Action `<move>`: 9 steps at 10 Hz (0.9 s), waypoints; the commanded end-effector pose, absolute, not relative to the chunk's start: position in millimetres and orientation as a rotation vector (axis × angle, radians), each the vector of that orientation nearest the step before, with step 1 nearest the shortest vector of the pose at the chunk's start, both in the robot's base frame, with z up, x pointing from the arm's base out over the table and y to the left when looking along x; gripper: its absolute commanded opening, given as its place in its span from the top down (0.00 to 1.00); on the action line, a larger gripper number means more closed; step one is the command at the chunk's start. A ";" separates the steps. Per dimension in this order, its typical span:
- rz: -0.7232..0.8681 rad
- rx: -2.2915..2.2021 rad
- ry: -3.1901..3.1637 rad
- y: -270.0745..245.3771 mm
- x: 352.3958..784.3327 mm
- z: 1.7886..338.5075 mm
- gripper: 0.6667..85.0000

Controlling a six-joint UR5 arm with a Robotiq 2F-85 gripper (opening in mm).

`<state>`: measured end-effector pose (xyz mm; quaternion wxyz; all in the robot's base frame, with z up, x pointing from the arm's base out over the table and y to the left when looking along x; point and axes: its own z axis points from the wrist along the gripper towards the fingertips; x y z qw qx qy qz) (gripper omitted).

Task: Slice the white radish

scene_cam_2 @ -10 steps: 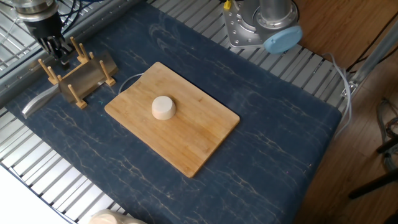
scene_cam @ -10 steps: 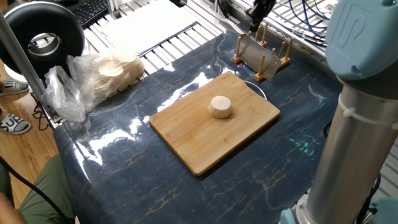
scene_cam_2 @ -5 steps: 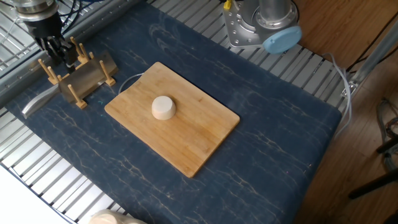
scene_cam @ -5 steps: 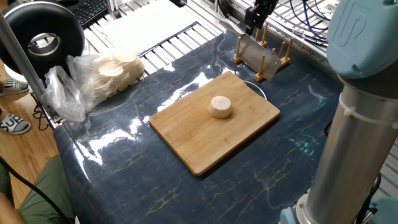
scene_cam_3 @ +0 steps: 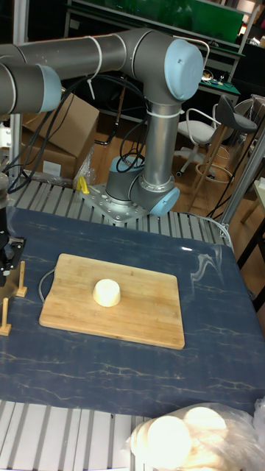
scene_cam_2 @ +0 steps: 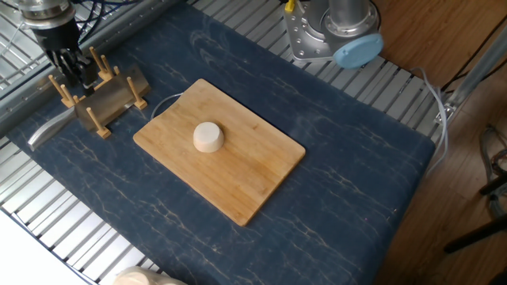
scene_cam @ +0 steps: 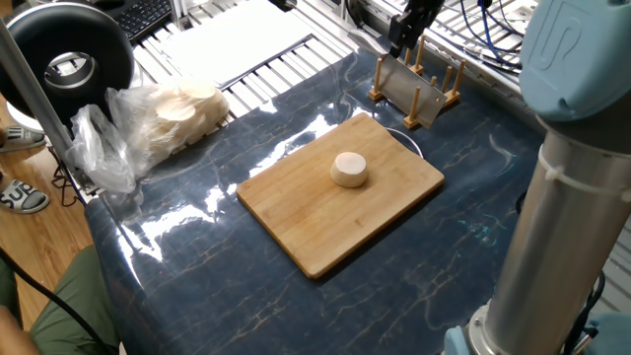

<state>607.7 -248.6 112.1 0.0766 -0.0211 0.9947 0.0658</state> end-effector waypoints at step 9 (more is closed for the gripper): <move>0.319 -0.049 2.916 -241.6 614.0 100.7 0.50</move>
